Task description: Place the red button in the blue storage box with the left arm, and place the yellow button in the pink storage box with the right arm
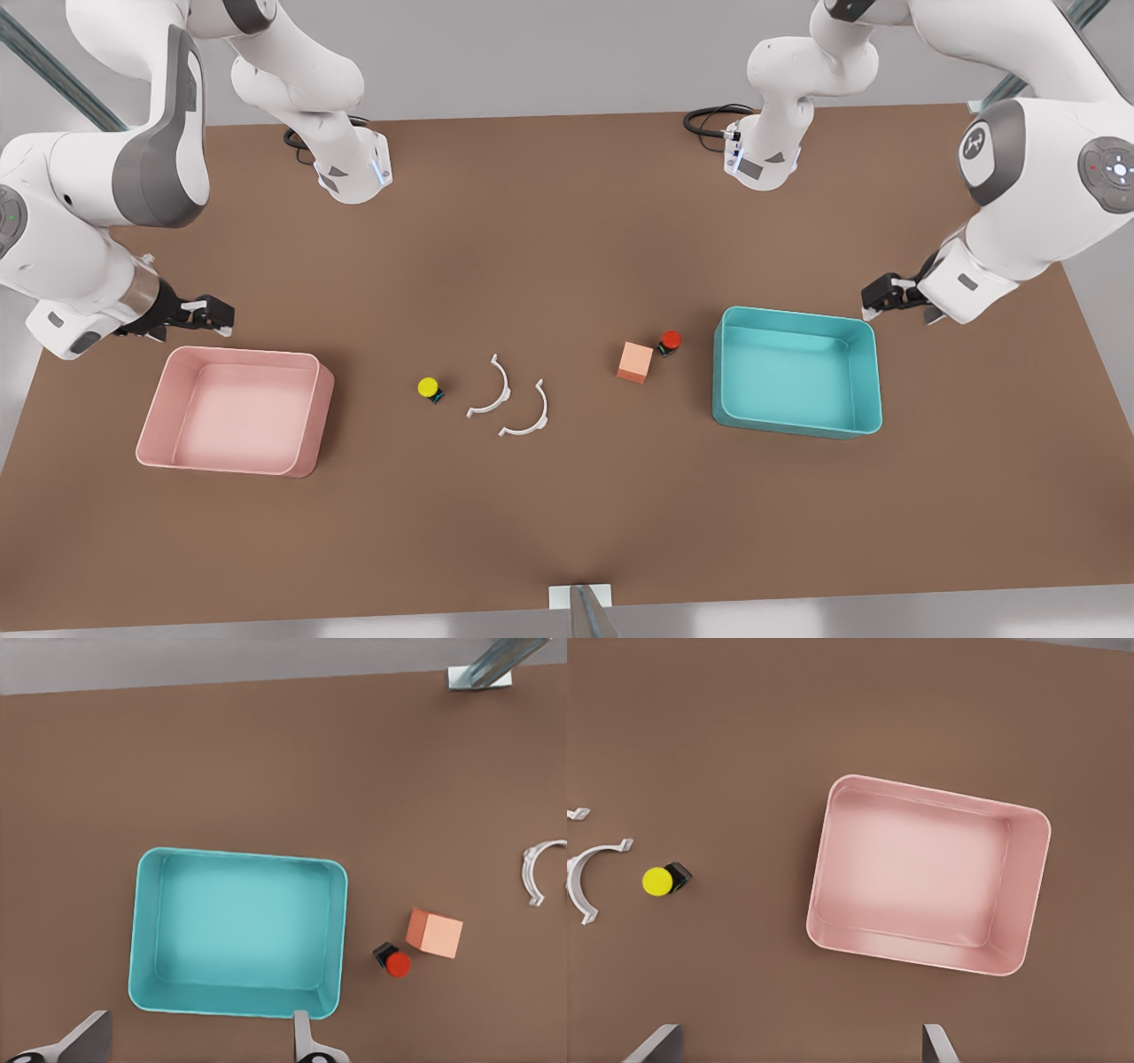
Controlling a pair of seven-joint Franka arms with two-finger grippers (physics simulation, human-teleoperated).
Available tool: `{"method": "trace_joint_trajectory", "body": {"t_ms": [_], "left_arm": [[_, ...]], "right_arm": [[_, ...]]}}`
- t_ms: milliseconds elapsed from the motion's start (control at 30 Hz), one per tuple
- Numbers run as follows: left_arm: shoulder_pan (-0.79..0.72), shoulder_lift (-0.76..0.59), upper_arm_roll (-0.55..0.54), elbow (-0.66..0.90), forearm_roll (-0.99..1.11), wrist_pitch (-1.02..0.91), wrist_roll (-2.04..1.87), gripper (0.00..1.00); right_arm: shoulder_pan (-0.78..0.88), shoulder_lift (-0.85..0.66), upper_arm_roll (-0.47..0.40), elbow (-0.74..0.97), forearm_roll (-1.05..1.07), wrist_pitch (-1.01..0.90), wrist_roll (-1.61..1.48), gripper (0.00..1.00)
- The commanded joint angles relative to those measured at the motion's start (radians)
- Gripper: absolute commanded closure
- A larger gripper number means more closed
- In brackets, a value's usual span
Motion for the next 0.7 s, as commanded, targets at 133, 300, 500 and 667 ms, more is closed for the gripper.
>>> {"method": "trace_joint_trajectory", "body": {"t_ms": [133, 300, 500, 667], "left_arm": [[-0.144, 0.041, -0.008, -0.005, -0.003, 0.011, 0.307, 0.0], [-0.312, 0.161, -0.011, -0.088, -0.066, 0.25, 0.72, 0.0], [-0.4, 0.08, -0.008, -0.446, -0.015, 0.606, 0.855, 0.0], [-0.431, 0.109, -0.008, -0.602, 0.009, 0.792, 0.843, 0.0]], "right_arm": [[0.008, 0.028, 0.044, 0.0, -0.002, 0.048, -0.005, 0.0], [0.121, 0.294, 0.176, -0.013, -0.063, 0.336, 0.226, 0.0], [0.275, 0.398, 0.186, -0.139, -0.206, 0.525, 0.472, 0.0], [0.236, 0.367, 0.187, -0.293, -0.203, 0.626, 0.473, 0.0]]}}
